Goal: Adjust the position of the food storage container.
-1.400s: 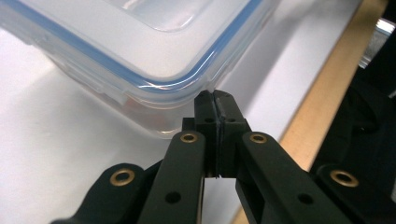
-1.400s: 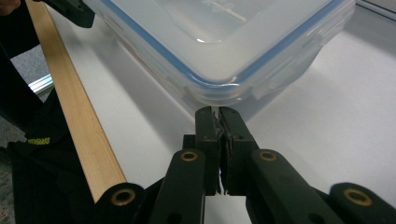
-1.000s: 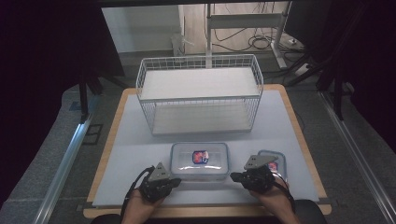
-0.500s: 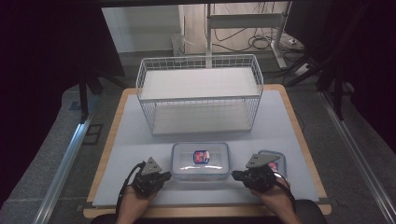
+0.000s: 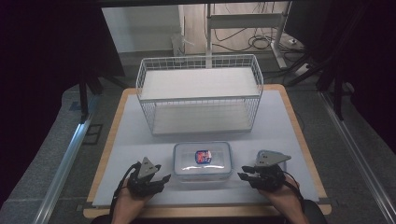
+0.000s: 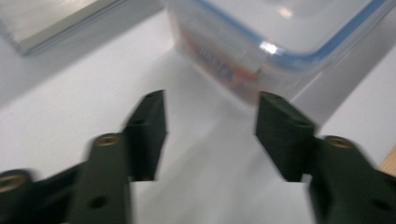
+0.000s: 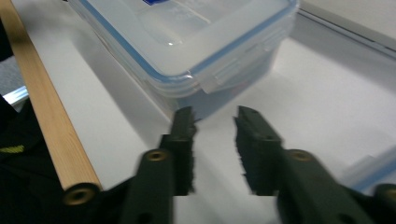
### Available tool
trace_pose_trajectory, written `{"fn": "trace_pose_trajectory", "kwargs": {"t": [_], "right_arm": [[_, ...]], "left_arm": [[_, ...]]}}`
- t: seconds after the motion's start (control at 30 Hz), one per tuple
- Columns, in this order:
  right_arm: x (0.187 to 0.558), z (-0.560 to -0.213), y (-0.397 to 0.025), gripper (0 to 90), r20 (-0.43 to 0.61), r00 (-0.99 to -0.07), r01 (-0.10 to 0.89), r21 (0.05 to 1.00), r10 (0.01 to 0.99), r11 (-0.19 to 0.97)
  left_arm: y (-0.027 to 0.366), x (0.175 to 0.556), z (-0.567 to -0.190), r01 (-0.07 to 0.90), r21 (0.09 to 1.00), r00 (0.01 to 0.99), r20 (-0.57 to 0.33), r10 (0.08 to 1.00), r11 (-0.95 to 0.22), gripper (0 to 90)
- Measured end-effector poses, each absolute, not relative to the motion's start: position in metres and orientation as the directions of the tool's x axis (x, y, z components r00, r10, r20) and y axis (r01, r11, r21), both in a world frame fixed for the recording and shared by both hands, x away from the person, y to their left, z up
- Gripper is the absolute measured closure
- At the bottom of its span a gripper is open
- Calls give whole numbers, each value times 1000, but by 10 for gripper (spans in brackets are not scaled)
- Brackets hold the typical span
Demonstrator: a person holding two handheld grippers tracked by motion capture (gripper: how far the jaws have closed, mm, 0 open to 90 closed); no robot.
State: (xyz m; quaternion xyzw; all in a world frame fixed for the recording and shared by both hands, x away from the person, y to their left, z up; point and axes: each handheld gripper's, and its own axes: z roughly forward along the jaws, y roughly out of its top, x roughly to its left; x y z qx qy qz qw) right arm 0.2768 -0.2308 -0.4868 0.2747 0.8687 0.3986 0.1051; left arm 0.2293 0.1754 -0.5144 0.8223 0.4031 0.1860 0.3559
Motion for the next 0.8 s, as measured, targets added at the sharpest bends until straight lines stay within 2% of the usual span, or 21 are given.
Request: {"fn": "trace_pose_trajectory", "kwargs": {"t": [0.13, 0.23, 0.33, 0.8], "right_arm": [[278, -489, -235, 419, -4, -819, 382, 741, 573, 552], [280, -490, -236, 298, -12, -814, 380, 745, 580, 548], [280, -491, -237, 186, -26, -806, 374, 752, 591, 543], [280, -493, -237, 160, -32, -812, 365, 752, 583, 549]], "left_arm": [[183, 223, -517, 536, 744, 595, 0, 803, -398, 212], [186, 221, -517, 530, 749, 604, -3, 797, -398, 116], [188, 221, -518, 525, 759, 610, -20, 792, -385, 84], [190, 222, -522, 510, 767, 604, 3, 797, -389, 70]]}}
